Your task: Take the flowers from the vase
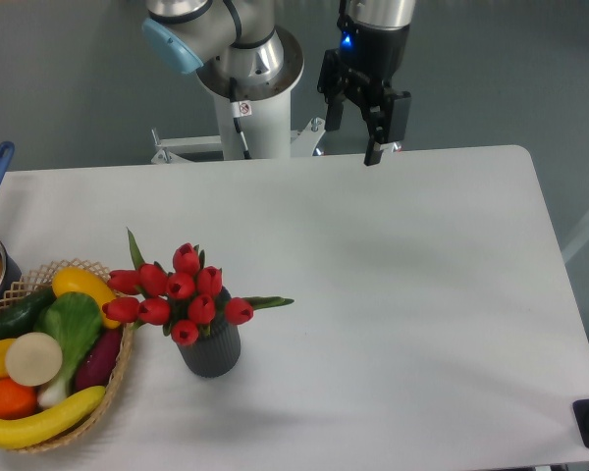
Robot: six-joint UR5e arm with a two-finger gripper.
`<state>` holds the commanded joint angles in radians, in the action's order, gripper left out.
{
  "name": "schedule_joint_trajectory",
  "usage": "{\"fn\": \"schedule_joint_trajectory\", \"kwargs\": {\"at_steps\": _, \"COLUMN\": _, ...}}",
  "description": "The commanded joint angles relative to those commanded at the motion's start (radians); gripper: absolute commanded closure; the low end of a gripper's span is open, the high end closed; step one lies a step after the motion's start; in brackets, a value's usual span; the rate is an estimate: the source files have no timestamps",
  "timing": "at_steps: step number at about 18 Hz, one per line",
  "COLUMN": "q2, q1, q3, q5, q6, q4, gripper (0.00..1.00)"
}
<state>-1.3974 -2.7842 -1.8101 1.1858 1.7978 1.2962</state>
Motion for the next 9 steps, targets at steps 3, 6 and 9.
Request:
{"fn": "schedule_joint_trajectory", "kwargs": {"at_steps": 3, "q2": -0.002, "q1": 0.000, "q3": 0.002, "q5": -0.003, "q6": 0.000, "q4": 0.000, "gripper": 0.00}}
{"fn": "schedule_joint_trajectory", "kwargs": {"at_steps": 6, "q2": 0.006, "q1": 0.000, "q3": -0.012, "q5": -0.005, "q6": -0.002, "q4": 0.000, "gripper": 0.00}}
{"fn": "schedule_joint_trajectory", "kwargs": {"at_steps": 9, "q2": 0.009, "q1": -0.002, "q3": -0.034, "q5": -0.024, "q6": -0.113, "q4": -0.002, "gripper": 0.00}}
